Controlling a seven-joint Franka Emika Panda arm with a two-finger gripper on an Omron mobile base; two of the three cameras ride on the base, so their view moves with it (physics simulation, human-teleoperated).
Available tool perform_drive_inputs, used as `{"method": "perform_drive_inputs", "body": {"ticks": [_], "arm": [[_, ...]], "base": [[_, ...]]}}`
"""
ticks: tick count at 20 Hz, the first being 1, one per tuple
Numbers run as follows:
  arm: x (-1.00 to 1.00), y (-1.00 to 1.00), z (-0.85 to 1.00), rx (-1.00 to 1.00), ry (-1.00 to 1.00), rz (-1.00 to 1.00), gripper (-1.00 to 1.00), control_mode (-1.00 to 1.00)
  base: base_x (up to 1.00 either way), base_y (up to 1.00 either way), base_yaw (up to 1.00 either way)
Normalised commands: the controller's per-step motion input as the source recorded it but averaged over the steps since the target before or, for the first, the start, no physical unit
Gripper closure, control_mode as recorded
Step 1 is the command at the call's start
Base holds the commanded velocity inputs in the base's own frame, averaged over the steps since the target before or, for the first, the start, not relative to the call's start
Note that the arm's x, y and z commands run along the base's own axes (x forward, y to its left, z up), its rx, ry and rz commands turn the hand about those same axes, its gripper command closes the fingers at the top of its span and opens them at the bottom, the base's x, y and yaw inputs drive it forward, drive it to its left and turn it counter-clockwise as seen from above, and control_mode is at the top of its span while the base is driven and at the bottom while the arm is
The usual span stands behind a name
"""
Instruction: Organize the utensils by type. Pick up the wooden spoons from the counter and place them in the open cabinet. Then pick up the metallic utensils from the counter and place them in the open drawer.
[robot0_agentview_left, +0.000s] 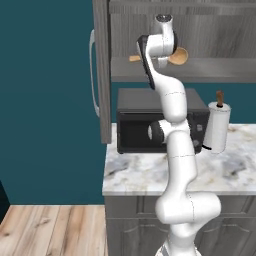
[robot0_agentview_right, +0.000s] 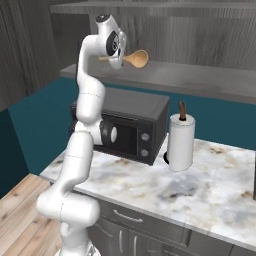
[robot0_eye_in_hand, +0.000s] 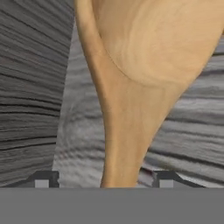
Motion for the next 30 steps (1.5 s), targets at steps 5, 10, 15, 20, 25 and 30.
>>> {"method": "perform_drive_inputs", "body": {"ticks": [5, 10, 15, 20, 25, 30], "arm": [[0.00, -0.88, -0.43, 0.78, -0.64, 0.02, -1.00, -1.00], [0.00, -0.97, -0.24, 0.99, -0.43, 0.07, -1.00, -1.00], [-1.00, -0.24, -0.73, 0.64, -0.66, 0.00, -1.00, -1.00], [-1.00, 0.15, -0.40, 0.37, -0.58, -0.01, -1.00, -1.00], [-1.00, 0.88, -0.83, -0.11, -0.56, -0.10, -1.00, -1.00], [-1.00, 1.00, -1.00, -0.50, -0.63, -0.15, -1.00, -1.00]], "base": [[0.00, 0.00, 0.00], [0.00, 0.00, 0.00], [0.00, 0.00, 0.00], [0.00, 0.00, 0.00], [0.00, 0.00, 0.00], [0.00, 0.00, 0.00]]}}
